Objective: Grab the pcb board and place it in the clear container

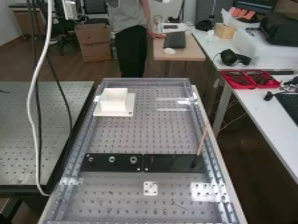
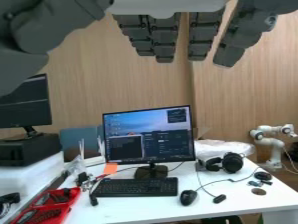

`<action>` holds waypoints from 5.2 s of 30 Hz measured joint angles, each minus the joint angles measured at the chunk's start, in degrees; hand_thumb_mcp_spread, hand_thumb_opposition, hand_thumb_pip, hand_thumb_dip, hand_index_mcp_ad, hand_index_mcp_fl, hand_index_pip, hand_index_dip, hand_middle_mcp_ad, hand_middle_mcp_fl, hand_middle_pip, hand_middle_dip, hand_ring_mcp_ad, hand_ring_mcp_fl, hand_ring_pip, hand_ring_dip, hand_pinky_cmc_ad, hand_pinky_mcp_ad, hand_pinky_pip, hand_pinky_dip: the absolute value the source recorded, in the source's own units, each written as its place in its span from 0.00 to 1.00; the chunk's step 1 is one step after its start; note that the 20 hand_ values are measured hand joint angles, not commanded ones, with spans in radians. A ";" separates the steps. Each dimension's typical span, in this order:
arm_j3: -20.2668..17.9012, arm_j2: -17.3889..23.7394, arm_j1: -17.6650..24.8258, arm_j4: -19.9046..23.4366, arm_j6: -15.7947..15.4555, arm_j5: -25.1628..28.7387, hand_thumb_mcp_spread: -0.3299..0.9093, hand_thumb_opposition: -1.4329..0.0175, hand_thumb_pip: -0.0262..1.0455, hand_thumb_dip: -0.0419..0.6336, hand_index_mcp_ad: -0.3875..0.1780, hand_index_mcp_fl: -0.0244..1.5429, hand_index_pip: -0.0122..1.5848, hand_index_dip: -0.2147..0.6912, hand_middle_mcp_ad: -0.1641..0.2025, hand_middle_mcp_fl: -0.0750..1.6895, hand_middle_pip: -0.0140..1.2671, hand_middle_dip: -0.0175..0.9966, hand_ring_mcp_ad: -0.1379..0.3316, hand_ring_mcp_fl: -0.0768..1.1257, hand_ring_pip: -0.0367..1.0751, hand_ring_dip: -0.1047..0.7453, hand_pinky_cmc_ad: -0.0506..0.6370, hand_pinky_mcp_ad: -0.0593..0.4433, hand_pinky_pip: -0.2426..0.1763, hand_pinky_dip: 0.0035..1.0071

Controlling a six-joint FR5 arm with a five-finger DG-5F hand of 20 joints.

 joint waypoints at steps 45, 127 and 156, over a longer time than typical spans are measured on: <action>-19.23 -6.83 3.68 28.63 8.14 32.13 0.54 0.55 0.22 0.09 0.84 0.15 0.05 0.53 0.75 0.06 0.12 0.09 0.71 0.07 0.11 0.10 0.49 0.51 0.36 0.30; -12.20 -34.67 10.60 39.67 21.86 63.63 0.77 0.42 0.33 0.46 0.59 0.10 0.80 0.56 0.70 0.04 0.11 0.17 0.71 0.08 0.11 0.15 0.46 0.41 0.37 0.17; -7.13 -39.35 13.40 36.16 29.69 75.45 0.77 0.42 0.36 0.46 0.59 0.10 0.84 0.53 0.70 0.05 0.11 0.17 0.71 0.08 0.11 0.15 0.46 0.41 0.38 0.17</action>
